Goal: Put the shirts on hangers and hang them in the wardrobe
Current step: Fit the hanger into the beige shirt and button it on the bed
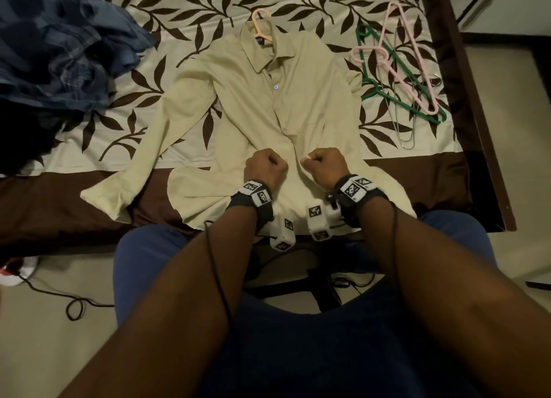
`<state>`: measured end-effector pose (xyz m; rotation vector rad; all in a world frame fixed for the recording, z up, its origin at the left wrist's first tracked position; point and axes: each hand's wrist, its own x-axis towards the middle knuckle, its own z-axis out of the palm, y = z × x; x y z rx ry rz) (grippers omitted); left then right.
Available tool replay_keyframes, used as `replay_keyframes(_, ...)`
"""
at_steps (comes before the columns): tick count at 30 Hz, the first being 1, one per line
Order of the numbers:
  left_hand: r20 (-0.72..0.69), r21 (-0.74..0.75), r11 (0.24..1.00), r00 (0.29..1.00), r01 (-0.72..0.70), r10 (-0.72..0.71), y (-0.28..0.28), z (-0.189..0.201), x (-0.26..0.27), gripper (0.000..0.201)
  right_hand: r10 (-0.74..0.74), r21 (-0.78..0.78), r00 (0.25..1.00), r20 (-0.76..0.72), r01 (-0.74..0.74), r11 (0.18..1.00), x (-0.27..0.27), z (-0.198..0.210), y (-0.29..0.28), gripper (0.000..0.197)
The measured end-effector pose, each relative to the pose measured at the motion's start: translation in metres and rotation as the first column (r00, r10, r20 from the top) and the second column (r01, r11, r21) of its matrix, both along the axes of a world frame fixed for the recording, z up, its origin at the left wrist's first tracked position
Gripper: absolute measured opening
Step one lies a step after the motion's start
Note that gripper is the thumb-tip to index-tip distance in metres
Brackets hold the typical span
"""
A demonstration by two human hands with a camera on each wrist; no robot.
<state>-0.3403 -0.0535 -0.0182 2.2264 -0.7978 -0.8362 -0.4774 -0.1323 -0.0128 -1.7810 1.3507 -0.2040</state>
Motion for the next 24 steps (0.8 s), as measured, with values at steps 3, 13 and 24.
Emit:
replay_keyframes(3,-0.011,-0.042,0.997,0.998,-0.068,0.068,0.001,0.011,0.004,0.007,-0.050,0.023,0.994,0.092,0.049,0.999,0.003,0.008,0.000,0.019)
replay_keyframes(13,-0.090,-0.088,0.984,0.985,-0.152,0.144,0.007,0.032,0.003,0.007,-0.070,-0.005,0.985,0.156,0.071,0.997,0.000,0.019,0.006,0.024)
replay_keyframes(24,-0.327,-0.057,0.988,0.938,-0.143,0.117,0.006,0.027,-0.003,0.007,-0.079,-0.226,0.988,0.136,0.108,0.968,-0.002,0.023,0.010,0.009)
